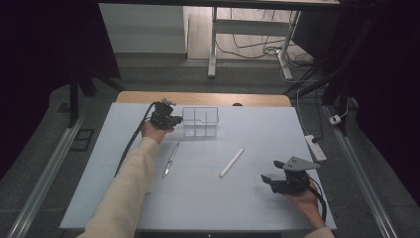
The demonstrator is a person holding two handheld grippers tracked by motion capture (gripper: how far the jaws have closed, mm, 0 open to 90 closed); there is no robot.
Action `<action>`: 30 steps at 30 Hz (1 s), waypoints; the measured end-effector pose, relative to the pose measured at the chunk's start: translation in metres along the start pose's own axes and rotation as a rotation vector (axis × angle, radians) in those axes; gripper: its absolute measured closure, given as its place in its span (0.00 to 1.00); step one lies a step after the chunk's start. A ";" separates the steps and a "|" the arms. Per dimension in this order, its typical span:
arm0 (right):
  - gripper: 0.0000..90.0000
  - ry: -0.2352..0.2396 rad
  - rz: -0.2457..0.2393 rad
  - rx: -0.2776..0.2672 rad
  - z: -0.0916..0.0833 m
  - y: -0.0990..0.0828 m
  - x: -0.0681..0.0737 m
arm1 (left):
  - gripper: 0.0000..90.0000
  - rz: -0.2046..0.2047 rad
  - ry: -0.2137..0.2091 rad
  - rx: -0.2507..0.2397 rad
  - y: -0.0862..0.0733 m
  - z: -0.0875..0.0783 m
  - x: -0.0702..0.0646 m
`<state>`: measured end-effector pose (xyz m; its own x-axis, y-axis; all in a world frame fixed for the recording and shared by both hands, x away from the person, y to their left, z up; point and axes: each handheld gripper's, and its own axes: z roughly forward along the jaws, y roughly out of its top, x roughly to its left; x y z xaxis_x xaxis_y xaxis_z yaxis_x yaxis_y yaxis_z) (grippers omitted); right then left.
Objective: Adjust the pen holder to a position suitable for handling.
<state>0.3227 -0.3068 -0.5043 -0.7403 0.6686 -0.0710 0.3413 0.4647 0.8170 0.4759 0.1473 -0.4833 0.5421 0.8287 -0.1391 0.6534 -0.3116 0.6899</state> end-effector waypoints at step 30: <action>0.26 -0.004 0.000 0.005 0.000 0.000 0.000 | 0.99 0.026 -0.030 0.010 0.005 0.008 -0.015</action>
<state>0.3226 -0.3067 -0.5043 -0.7384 0.6704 -0.0734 0.3439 0.4679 0.8141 0.4752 0.1292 -0.4832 0.5746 0.8059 -0.1424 0.6438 -0.3377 0.6866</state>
